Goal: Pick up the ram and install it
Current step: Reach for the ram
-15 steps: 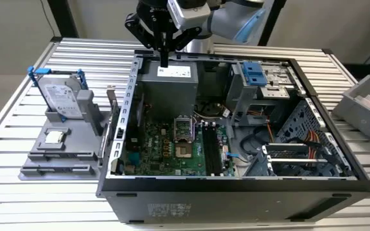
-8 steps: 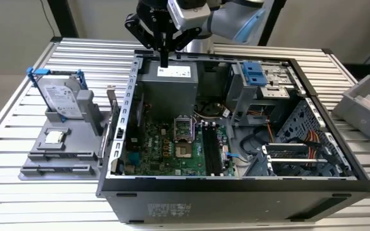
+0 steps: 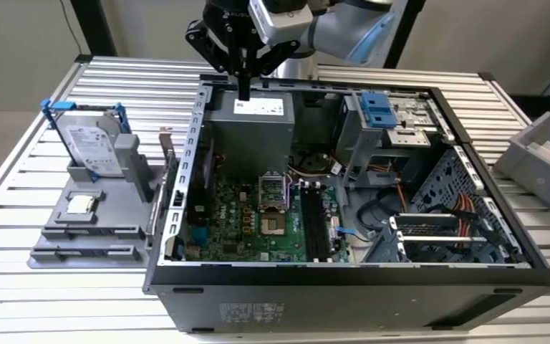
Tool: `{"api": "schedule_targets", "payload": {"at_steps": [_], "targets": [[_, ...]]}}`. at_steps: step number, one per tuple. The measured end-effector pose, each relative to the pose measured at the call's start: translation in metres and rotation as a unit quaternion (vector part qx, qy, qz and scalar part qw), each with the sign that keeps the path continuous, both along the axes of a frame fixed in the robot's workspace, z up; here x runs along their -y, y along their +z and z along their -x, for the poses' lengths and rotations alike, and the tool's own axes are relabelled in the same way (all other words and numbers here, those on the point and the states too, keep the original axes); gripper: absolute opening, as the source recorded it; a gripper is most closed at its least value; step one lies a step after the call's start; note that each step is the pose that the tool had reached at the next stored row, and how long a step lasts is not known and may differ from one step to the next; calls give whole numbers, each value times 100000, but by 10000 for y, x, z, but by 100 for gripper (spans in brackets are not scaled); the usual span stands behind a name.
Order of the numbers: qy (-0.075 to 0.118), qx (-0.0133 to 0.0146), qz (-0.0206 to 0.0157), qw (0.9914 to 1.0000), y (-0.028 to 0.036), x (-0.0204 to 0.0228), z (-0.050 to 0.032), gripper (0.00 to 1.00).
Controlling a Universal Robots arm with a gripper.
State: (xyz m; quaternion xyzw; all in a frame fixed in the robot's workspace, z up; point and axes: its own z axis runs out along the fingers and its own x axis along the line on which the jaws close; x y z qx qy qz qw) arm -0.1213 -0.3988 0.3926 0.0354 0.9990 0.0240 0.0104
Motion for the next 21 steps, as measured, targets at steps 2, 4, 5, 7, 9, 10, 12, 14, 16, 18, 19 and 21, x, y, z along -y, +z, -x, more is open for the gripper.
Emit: {"api": "schedule_targets", "payload": {"at_steps": [2,4,5,7,9,10,12,14,16,18,19,21], "targets": [[0,-4,0,100000,0,0,5,0],[2,-7,5,100000,0,0,8,0],[-1,-7,1,100000,0,0,13,0],[-1,-3,0,100000,0,0,25,0],[3,-10,6,100000,1,0,43,0],[1,-7,8,100000,1,0,58,0],[1,-4,1,100000,0,0,78,0],[1,0,-5,100000,-1,0,90,0],[-1,-9,5,100000,1,0,104,0],[1,-6,2,100000,0,0,123,0],[1,-6,5,100000,1,0,132,0],[-2,-11,8,100000,1,0,148,0]]}}
